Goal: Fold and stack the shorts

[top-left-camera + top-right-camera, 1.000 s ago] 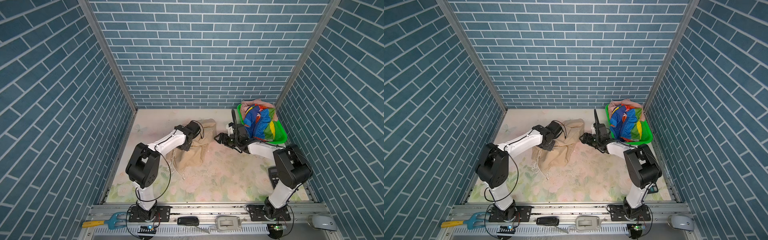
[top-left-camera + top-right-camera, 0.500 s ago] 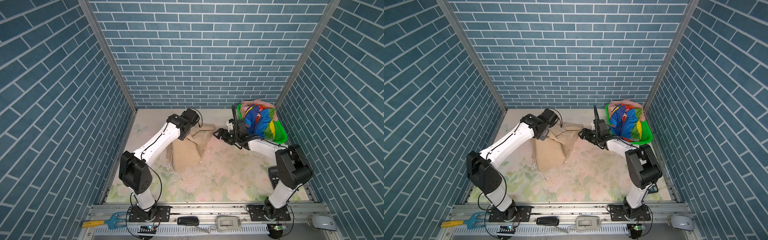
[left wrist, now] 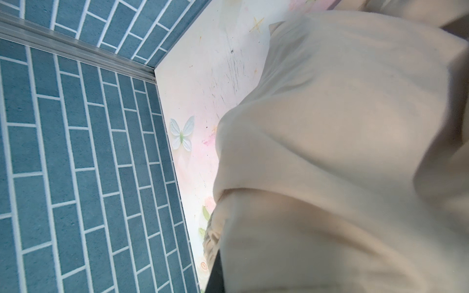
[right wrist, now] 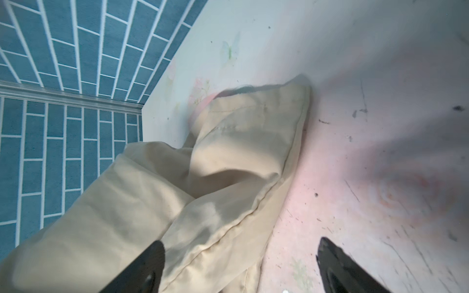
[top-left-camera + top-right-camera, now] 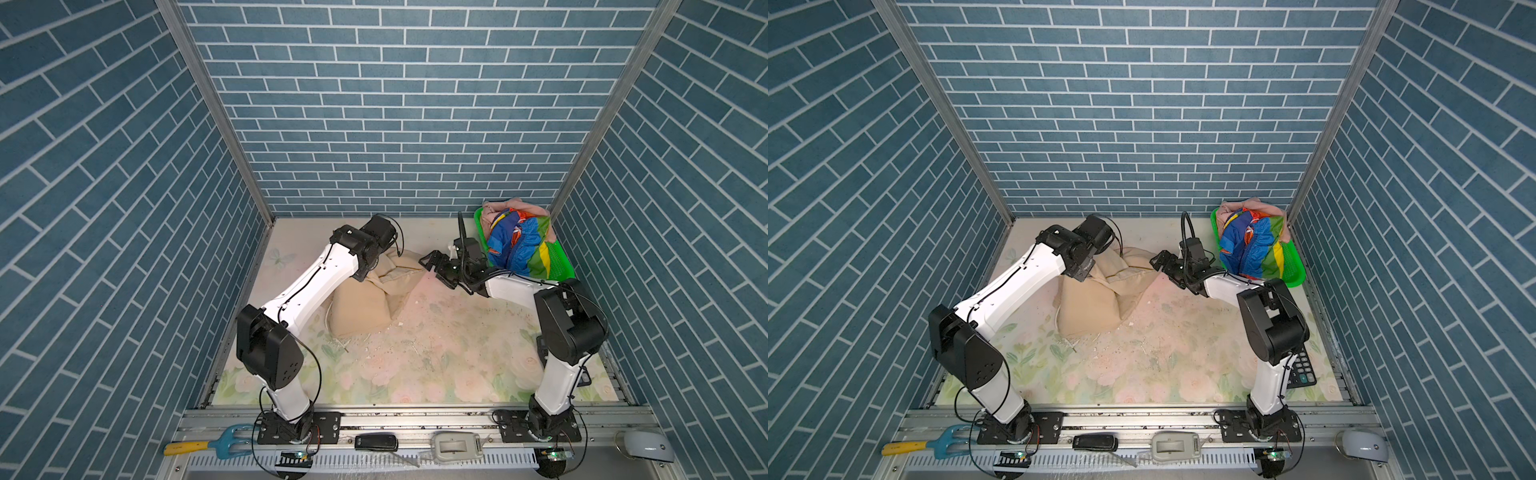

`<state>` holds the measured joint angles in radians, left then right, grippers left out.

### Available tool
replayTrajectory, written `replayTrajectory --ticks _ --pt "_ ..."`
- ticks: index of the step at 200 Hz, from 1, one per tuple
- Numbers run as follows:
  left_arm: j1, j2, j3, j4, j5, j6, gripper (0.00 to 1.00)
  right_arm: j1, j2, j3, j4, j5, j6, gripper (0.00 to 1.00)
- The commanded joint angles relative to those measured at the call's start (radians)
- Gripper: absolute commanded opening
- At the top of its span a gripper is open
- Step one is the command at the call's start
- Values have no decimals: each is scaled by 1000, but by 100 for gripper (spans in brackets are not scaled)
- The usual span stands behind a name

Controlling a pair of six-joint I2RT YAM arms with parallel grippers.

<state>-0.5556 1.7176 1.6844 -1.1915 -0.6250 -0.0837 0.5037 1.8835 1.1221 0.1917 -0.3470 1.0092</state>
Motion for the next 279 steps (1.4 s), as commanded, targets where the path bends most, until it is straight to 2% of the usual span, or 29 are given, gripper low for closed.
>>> replayTrajectory --ticks 1,23,77,108,184,210,244,279 --pt "50 28 -29 -16 8 -43 11 3 37 19 40 -40 55 94" --pt "84 28 -74 31 40 -28 18 4 59 24 48 -71 54 94" --pt "124 110 -125 105 142 -40 20 -1 120 36 50 -119 41 95" --pt "156 151 -113 99 132 -39 27 -7 140 56 31 -137 31 95" --pt "197 166 -101 147 155 -27 33 -17 123 53 7 -164 5 95" --pt "201 181 -92 146 205 -38 34 -17 114 42 9 -165 5 95" --pt "210 137 -89 173 332 -68 34 -22 105 31 2 -164 -7 95" --pt "272 72 -124 221 417 -138 38 -25 105 33 3 -170 -8 95"
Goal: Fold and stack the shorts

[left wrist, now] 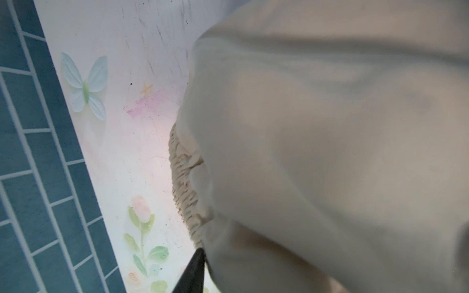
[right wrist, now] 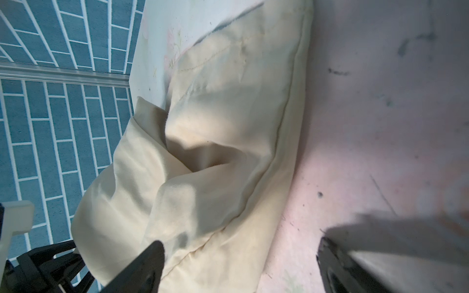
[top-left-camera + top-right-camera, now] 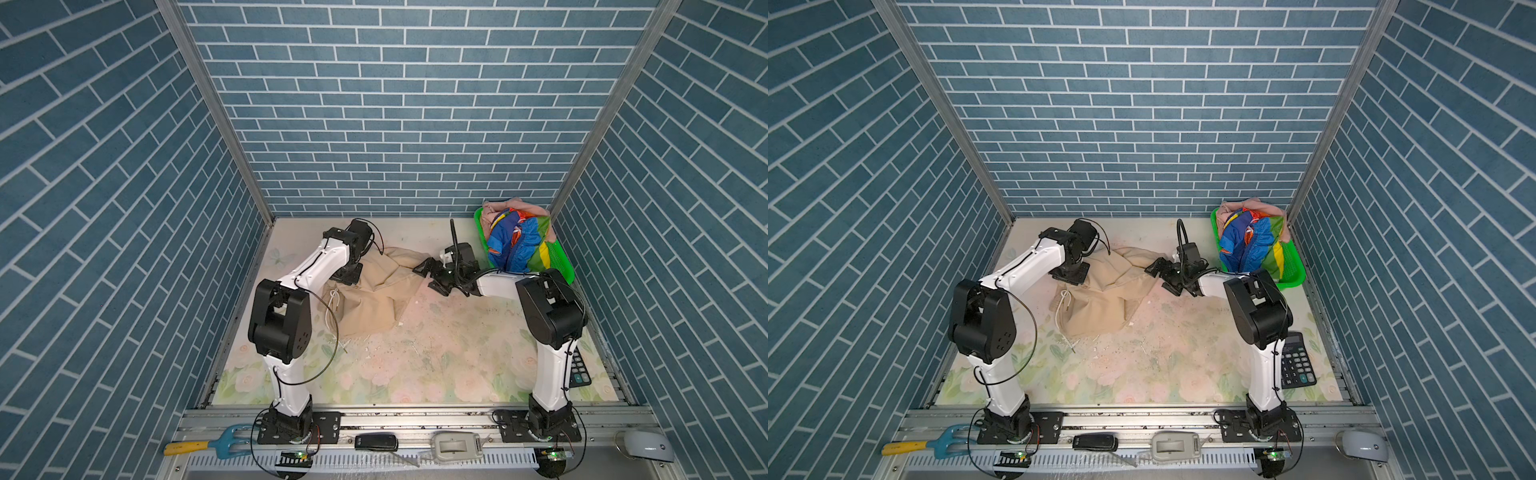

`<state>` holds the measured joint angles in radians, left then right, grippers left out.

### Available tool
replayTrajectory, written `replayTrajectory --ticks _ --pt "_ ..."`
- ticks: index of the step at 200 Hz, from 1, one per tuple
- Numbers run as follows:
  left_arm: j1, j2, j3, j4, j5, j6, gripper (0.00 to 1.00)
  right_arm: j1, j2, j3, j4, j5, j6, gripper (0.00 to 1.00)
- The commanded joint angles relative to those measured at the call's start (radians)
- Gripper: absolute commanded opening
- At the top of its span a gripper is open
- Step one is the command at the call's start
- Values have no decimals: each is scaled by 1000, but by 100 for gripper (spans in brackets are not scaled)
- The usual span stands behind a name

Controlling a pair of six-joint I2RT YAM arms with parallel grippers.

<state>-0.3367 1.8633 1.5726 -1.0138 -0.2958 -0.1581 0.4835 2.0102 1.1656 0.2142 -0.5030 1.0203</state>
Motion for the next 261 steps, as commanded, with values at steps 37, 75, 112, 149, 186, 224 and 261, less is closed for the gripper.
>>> replayTrajectory --ticks 37,75,112,149,186,224,261 --pt "122 -108 -70 112 105 -75 41 -6 -33 -8 -24 -19 -22 95" --pt "135 -63 -75 122 129 -72 41 -8 -43 -15 -19 -16 -22 95" --pt "150 -78 -87 130 172 -108 41 -9 -49 -27 -18 -20 -22 95" --pt "193 -182 -92 148 279 -209 42 -11 -51 -35 -14 -22 -25 95" --pt "309 -312 -213 296 527 -464 43 -11 -50 -39 -6 -24 -22 95" --pt "396 -451 -451 623 749 -854 47 -11 -59 -47 -5 -23 -25 95" --pt "393 -541 -778 1065 755 -1359 51 -10 -49 -47 13 -22 -13 95"
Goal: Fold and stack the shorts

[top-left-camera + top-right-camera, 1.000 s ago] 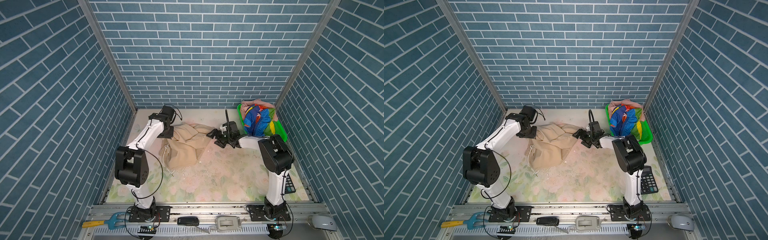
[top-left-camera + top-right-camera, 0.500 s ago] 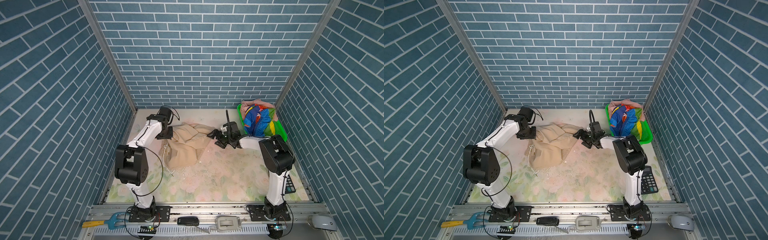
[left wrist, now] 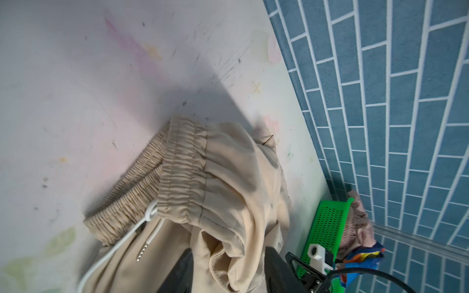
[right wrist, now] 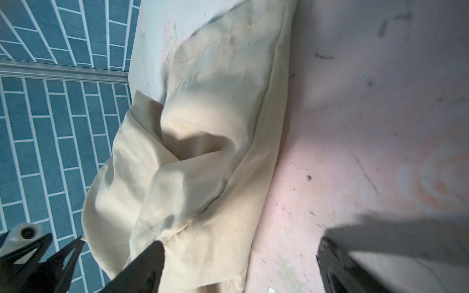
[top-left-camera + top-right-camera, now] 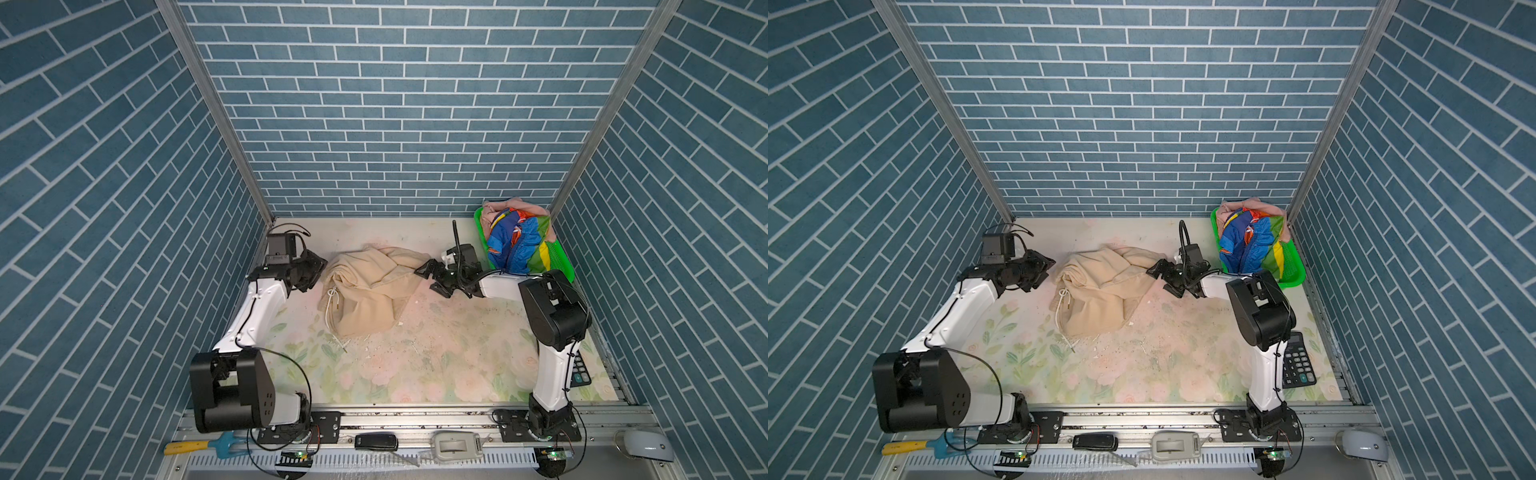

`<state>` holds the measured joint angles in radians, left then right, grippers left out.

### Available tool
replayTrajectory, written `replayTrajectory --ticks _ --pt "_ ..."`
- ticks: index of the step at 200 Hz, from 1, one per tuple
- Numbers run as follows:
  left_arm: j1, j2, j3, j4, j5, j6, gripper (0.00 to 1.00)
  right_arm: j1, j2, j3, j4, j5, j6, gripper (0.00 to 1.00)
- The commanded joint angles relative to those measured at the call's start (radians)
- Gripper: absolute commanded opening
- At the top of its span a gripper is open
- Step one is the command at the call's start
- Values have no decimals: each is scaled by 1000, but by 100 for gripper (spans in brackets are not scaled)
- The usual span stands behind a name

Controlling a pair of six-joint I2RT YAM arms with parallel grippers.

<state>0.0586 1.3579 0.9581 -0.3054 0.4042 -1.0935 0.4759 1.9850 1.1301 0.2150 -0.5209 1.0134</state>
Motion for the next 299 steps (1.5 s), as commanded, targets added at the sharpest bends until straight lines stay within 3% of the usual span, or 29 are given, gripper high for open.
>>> replayTrajectory --ticks 1,38,104,194,270,299 --pt "-2 -36 -169 368 54 -432 52 -3 -23 -11 13 -4 -6 95" --pt "6 -90 -269 438 -82 -522 54 -3 -36 -19 17 -10 -7 94" --pt "-17 -55 -351 594 -204 -684 54 -3 -38 -27 13 -10 -13 94" --pt "-123 59 -370 729 -224 -809 54 -3 -25 -21 12 -13 -12 94" --pt "-115 -100 -486 643 -241 -803 55 -2 -13 -29 25 -17 -8 94" --pt "-122 -93 -512 673 -218 -799 55 -2 -1 -27 46 -24 13 94"
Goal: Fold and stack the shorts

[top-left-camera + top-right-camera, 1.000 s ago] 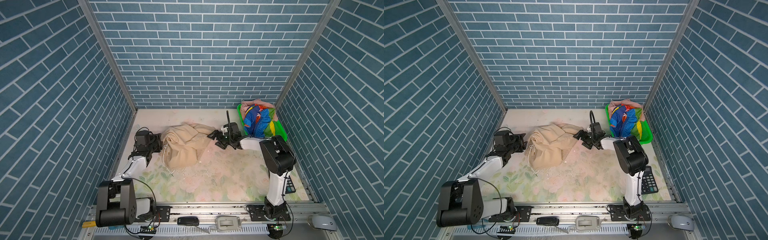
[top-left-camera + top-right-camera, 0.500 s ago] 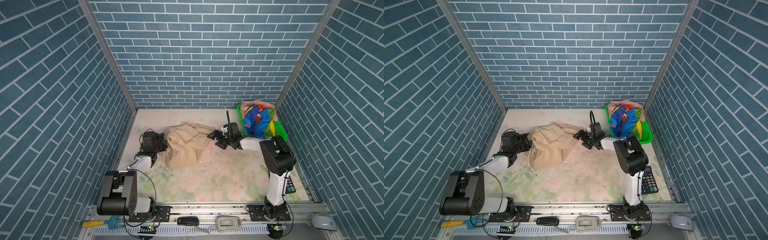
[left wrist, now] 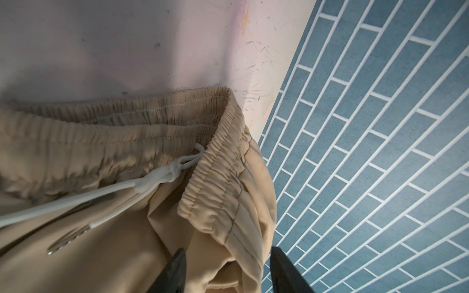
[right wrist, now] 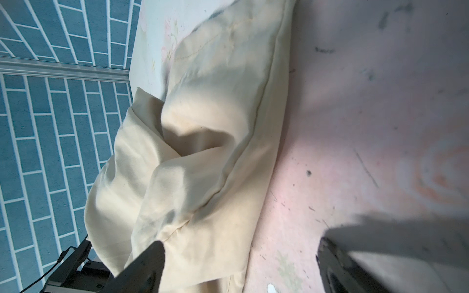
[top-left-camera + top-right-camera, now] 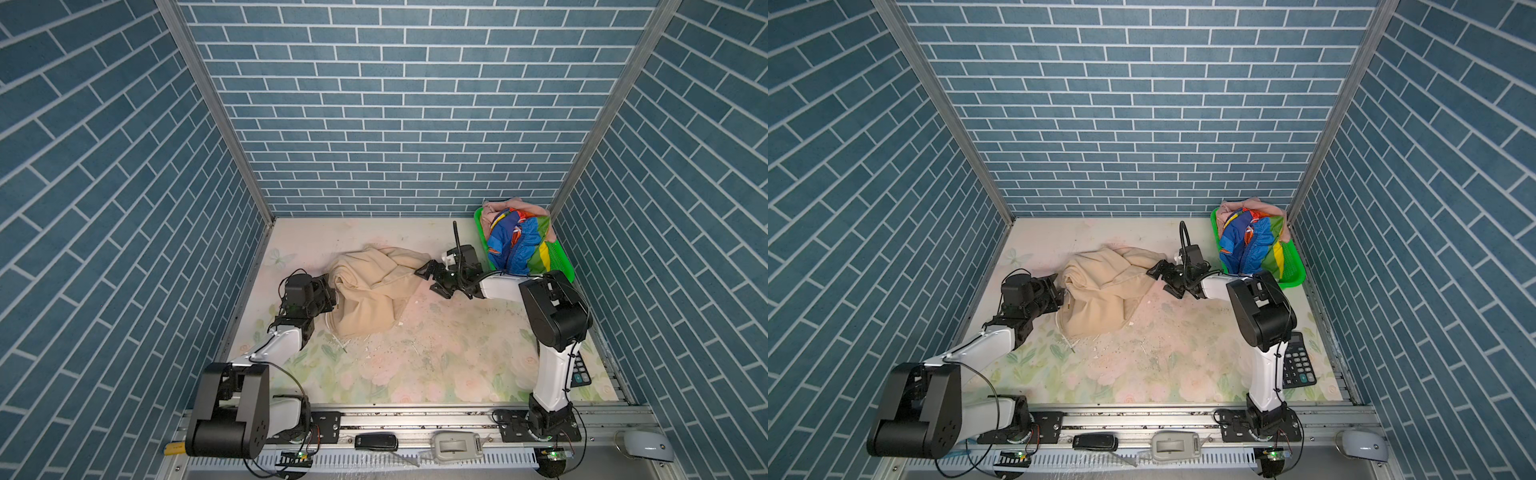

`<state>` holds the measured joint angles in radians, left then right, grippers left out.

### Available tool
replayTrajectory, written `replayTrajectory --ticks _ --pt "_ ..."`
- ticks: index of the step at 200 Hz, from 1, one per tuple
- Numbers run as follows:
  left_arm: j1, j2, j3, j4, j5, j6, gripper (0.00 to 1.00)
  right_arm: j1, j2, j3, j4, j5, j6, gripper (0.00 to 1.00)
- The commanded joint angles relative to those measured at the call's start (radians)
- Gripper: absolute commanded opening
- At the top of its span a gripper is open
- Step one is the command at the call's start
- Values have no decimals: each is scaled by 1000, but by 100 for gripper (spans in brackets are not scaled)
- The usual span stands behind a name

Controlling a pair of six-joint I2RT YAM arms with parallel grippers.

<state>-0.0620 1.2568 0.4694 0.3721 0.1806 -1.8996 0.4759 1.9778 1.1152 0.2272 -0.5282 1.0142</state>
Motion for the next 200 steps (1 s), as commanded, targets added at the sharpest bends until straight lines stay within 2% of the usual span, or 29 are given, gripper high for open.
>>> replayTrajectory --ticks 1,37,107,171,200 --pt "-1 9 -23 -3 4 7 55 -2 7 -12 35 -18 13 94" --pt "-23 113 31 84 17 -4 55 0 -8 -21 35 -14 14 94" --pt "-48 271 57 261 -72 -53 55 -1 -19 -45 37 -13 10 94" --pt "29 304 107 304 -98 -2 55 0 -16 -49 43 -19 10 93" --pt "69 330 139 311 -66 27 55 0 -13 -53 47 -20 10 93"
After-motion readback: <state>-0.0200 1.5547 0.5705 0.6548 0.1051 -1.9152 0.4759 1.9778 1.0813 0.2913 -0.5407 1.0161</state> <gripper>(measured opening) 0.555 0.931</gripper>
